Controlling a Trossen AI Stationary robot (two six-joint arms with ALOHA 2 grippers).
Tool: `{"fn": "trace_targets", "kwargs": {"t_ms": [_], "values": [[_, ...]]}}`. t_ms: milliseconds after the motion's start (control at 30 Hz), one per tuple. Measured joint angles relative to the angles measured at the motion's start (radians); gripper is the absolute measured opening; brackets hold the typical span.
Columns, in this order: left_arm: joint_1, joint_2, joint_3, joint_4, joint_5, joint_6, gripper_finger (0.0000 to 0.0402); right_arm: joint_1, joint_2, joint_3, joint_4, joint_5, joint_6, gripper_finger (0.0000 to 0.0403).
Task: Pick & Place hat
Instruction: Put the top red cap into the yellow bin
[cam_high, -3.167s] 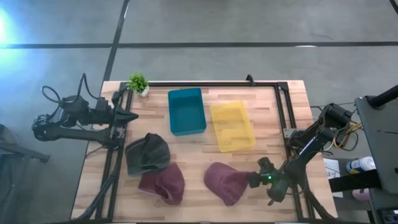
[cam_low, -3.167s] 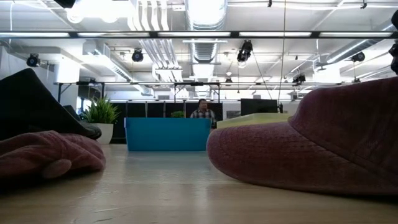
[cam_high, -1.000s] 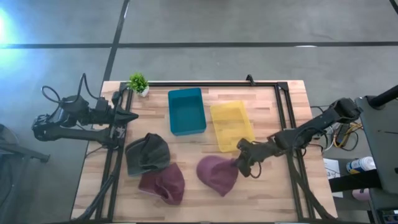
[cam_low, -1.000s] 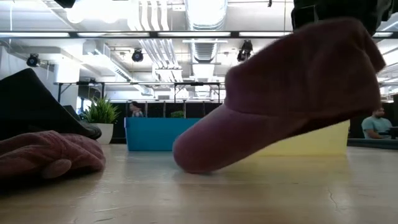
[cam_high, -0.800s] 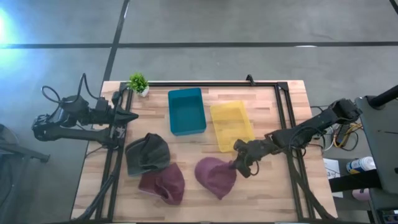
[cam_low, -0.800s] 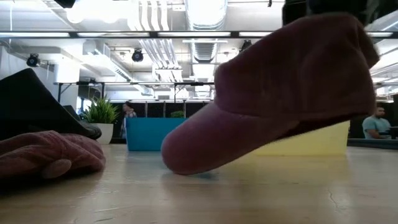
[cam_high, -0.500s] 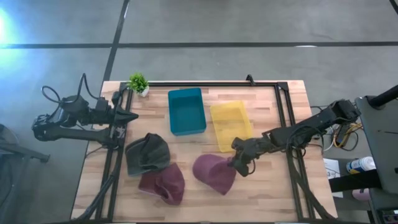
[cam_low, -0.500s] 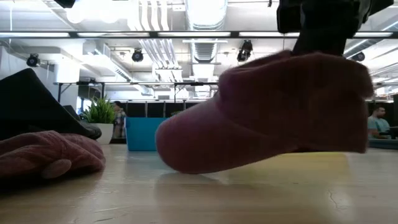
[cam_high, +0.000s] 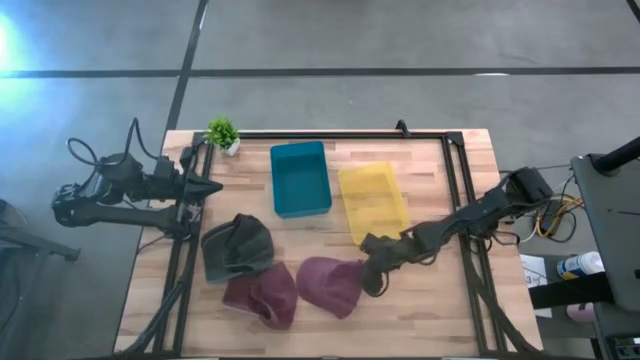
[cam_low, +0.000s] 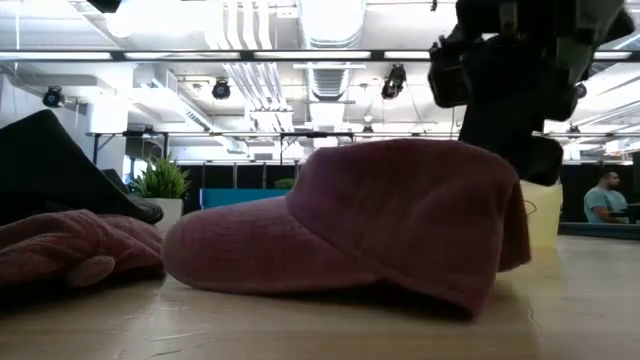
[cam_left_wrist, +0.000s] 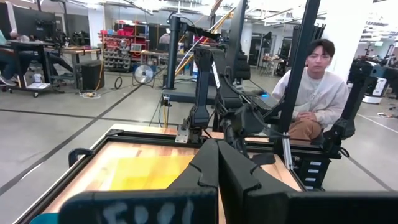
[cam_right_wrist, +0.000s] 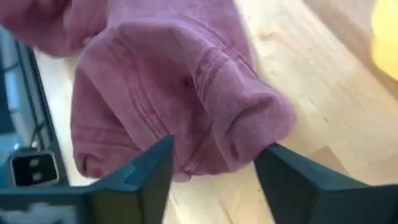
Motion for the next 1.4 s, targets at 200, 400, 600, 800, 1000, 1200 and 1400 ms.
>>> {"fn": "trace_targets", "kwargs": {"t_ms": [200, 400, 600, 800, 1000, 1200, 1400], "values": [[0.0, 0.0, 0.0, 0.0, 0.0, 0.0, 0.0, 0.119, -0.016, -0.003, -0.052, 0.152, 0.2, 0.027], [0.0, 0.0, 0.0, 0.0, 0.0, 0.0, 0.0, 0.242, 0.021, -0.013, 0.036, 0.218, 0.448, 0.0281], [0.0, 0.0, 0.0, 0.0, 0.0, 0.0, 0.0, 0.289, 0.159, -0.012, 0.348, 0.246, 0.578, 0.0273], [0.0, 0.0, 0.0, 0.0, 0.0, 0.0, 0.0, 0.302, 0.309, 0.06, 0.479, 0.248, 0.618, 0.0267], [0.0, 0.0, 0.0, 0.0, 0.0, 0.0, 0.0, 0.315, 0.375, 0.128, 0.473, 0.307, 0.64, 0.0272], [0.0, 0.001, 0.0, -0.001, 0.0, 0.0, 0.0, 0.338, 0.408, 0.137, 0.48, 0.52, 0.794, 0.0267], [0.0, 0.001, 0.0, 0.0, 0.0, 0.0, 0.0, 0.355, 0.406, 0.132, 0.45, 0.7, 0.973, 0.0266]]}}
